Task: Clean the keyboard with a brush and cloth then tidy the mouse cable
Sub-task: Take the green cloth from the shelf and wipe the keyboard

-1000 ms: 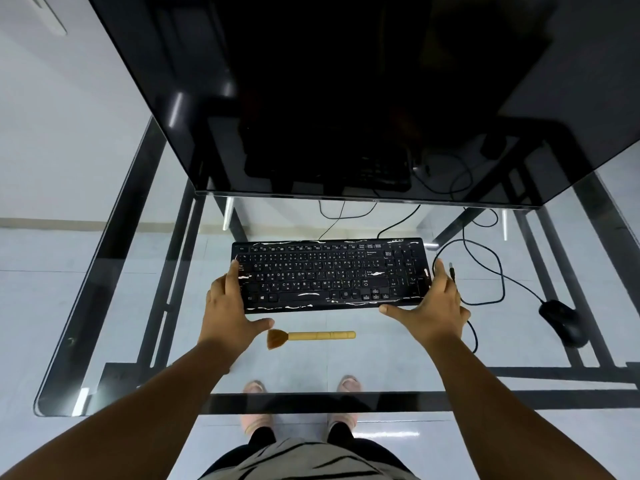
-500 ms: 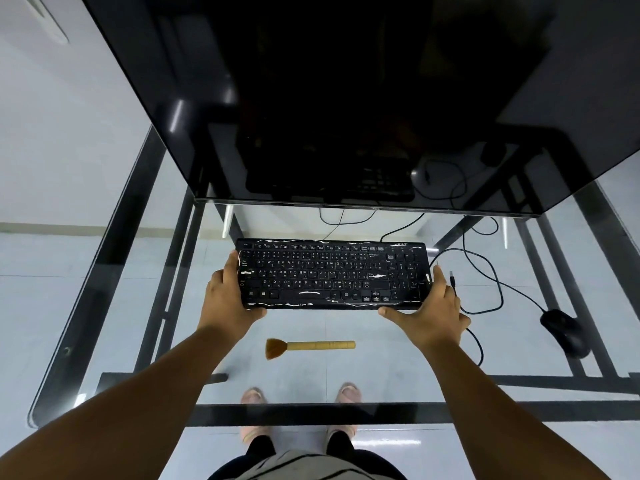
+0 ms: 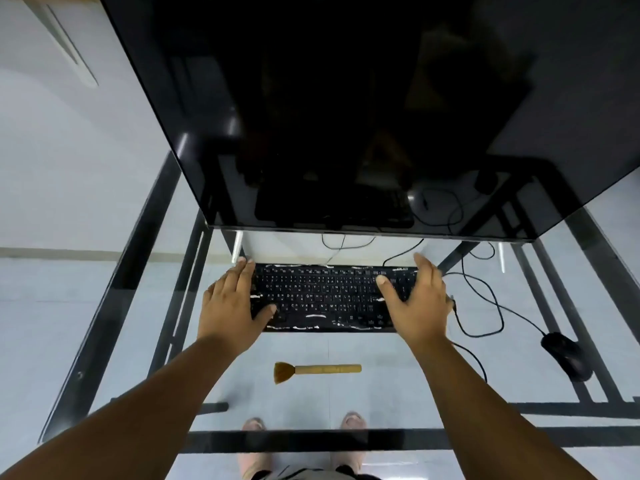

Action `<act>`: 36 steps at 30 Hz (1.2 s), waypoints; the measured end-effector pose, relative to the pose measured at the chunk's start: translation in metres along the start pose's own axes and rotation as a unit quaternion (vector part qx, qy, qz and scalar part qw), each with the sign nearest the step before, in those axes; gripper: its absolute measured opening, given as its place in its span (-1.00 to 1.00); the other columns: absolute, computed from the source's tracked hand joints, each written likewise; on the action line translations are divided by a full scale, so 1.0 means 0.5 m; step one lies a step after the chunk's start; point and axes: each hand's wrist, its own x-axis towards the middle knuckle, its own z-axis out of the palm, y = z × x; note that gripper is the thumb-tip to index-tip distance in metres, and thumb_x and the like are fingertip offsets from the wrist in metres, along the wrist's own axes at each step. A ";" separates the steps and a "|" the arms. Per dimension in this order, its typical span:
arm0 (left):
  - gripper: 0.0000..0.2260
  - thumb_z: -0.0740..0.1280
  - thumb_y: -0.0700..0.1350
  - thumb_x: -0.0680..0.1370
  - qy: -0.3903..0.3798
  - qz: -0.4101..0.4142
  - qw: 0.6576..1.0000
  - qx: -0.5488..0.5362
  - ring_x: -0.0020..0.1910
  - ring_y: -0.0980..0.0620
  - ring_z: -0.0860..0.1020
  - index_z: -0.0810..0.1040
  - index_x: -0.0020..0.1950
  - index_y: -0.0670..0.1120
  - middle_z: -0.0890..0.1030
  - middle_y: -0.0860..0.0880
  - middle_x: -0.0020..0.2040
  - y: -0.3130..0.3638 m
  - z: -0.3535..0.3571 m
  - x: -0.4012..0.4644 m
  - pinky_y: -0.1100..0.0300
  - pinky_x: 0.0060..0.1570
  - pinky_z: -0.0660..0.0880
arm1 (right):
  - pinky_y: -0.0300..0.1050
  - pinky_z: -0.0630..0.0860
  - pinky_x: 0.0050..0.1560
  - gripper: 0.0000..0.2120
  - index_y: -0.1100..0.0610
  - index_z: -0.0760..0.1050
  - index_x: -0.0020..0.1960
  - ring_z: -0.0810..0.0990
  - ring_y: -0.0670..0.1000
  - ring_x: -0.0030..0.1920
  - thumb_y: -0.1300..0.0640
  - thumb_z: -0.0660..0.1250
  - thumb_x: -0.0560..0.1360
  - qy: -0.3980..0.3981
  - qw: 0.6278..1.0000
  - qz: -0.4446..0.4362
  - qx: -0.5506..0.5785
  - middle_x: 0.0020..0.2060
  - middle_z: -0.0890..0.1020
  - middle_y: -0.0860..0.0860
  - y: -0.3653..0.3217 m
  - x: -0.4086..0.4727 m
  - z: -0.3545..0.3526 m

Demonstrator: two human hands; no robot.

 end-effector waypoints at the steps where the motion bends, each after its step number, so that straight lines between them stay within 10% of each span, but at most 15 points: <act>1: -0.27 0.28 0.23 0.51 0.015 0.014 1.000 0.015 0.50 -0.07 0.22 0.11 0.56 -0.05 0.21 -0.04 0.55 -0.002 -0.017 0.007 -0.06 0.45 0.16 | 0.26 0.28 0.28 -0.26 0.04 0.24 0.46 0.33 0.07 0.41 -0.34 0.27 0.43 0.012 1.000 -0.018 0.018 0.42 0.36 -0.01 -0.027 0.011 -0.005; 25: -0.43 0.01 0.18 0.58 0.378 0.015 0.923 0.073 0.56 0.01 0.03 0.13 0.56 0.03 0.11 0.04 0.58 -0.211 -0.693 0.255 -0.05 0.48 0.00 | 0.08 0.39 0.28 -0.41 0.06 0.37 0.40 0.38 0.09 0.36 -0.19 0.27 0.46 0.234 0.858 -0.425 0.166 0.36 0.41 0.05 -0.902 0.154 -0.202; 36: -0.32 -0.27 0.25 0.52 0.303 -0.024 0.948 0.093 0.53 0.11 -0.19 -0.05 0.59 0.00 -0.11 0.06 0.58 -0.306 -0.712 0.357 -0.05 0.50 -0.14 | 0.20 0.33 0.33 -0.26 -0.10 0.10 0.52 0.25 0.26 0.42 -0.36 0.21 0.44 -0.008 0.931 -0.359 -0.070 0.53 0.13 0.01 -1.131 0.249 -0.081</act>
